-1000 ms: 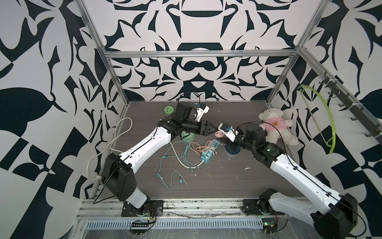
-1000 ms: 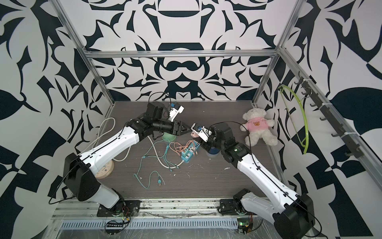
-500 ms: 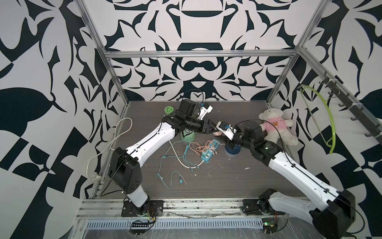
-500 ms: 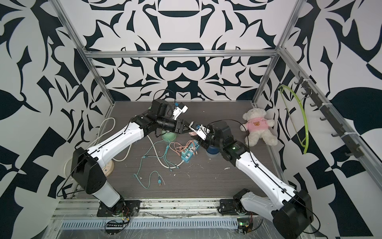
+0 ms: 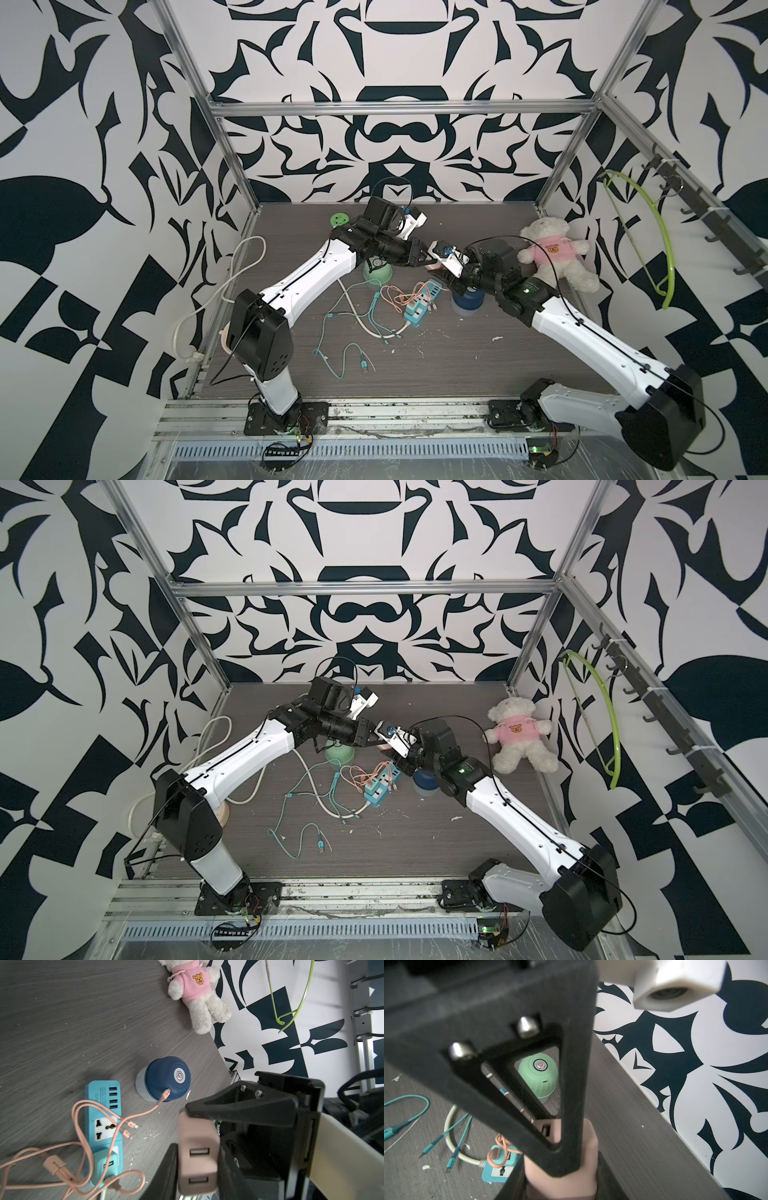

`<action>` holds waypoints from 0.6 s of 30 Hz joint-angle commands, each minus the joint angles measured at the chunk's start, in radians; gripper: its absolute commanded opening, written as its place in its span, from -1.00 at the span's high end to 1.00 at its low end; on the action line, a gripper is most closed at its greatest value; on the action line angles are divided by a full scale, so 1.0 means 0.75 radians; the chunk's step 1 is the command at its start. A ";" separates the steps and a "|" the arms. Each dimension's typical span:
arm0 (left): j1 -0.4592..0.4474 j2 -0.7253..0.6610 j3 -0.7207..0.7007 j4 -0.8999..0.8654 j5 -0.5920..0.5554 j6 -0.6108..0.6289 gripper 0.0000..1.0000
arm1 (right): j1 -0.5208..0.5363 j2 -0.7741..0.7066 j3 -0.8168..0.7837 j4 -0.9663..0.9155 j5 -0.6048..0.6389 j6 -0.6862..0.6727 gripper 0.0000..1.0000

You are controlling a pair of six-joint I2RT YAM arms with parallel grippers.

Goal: Charge the cordless meat grinders
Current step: Pick up the plug from the center of the board, then insert the plug into the socket.

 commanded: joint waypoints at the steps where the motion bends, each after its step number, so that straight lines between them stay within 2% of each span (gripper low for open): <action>1: 0.004 0.012 0.055 -0.072 -0.091 0.010 0.83 | 0.013 -0.020 0.067 0.054 0.041 0.029 0.82; 3: 0.006 0.004 0.064 -0.093 -0.186 0.010 0.99 | 0.012 -0.031 0.066 0.032 0.094 0.084 0.27; 4: 0.011 -0.001 0.065 -0.107 -0.248 0.008 1.00 | 0.013 -0.045 0.058 0.012 0.123 0.115 0.04; 7: 0.046 -0.009 0.054 -0.139 -0.417 -0.004 1.00 | 0.012 -0.104 0.023 -0.052 0.205 0.233 -0.29; 10: 0.095 0.015 0.072 -0.158 -0.544 -0.010 1.00 | -0.020 -0.168 0.007 -0.164 0.326 0.416 -0.37; 12: 0.102 0.057 0.112 -0.178 -0.606 0.025 1.00 | -0.086 -0.187 0.034 -0.271 0.390 0.593 -0.34; 15: 0.100 0.150 0.201 -0.234 -0.594 0.067 1.00 | -0.222 -0.171 0.104 -0.467 0.366 0.805 -0.21; 18: 0.069 0.234 0.268 -0.320 -0.564 0.145 1.00 | -0.295 -0.165 0.131 -0.569 0.326 0.884 -0.17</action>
